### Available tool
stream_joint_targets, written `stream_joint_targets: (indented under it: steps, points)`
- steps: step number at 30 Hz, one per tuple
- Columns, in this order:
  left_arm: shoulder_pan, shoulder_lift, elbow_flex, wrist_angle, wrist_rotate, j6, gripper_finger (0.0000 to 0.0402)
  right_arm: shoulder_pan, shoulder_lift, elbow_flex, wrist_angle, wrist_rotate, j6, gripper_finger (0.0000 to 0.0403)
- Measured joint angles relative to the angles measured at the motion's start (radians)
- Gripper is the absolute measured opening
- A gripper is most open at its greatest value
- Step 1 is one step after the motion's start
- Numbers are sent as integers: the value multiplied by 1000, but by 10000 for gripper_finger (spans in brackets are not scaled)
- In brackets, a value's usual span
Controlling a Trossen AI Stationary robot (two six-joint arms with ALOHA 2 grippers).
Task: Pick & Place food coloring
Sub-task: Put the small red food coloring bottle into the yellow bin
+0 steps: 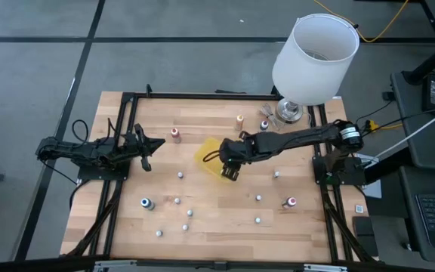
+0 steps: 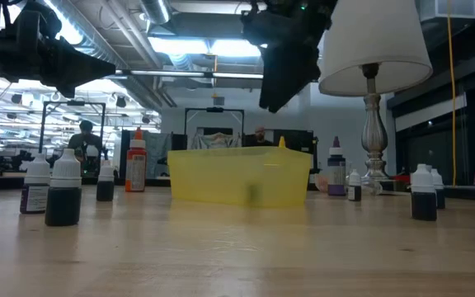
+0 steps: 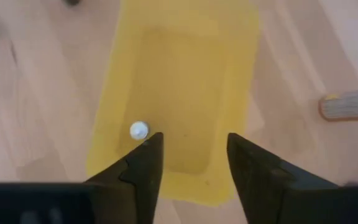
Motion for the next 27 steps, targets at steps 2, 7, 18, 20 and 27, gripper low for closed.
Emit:
stream_joint_targets:
  steps: [2, 7, 18, 20, 27]
  points:
    - [0, 0, 0, 0, 0, 0, 9, -4, -15, 0, -17, 29, 36, 207]
    - [0, 0, 0, 0, 1, 0, 12, -23, -52, -12, -84, 99, 147, 255]
    - [0, 0, 0, 0, 2, 0, 9, -46, -252, -327, -59, 116, 417, 267]
    - [0, 0, 0, 0, 2, 0, 10, -48, -282, -386, -61, 121, 451, 267]
    - [0, 0, 0, 0, 3, 0, 12, -53, -324, -523, 2, 114, 527, 266]
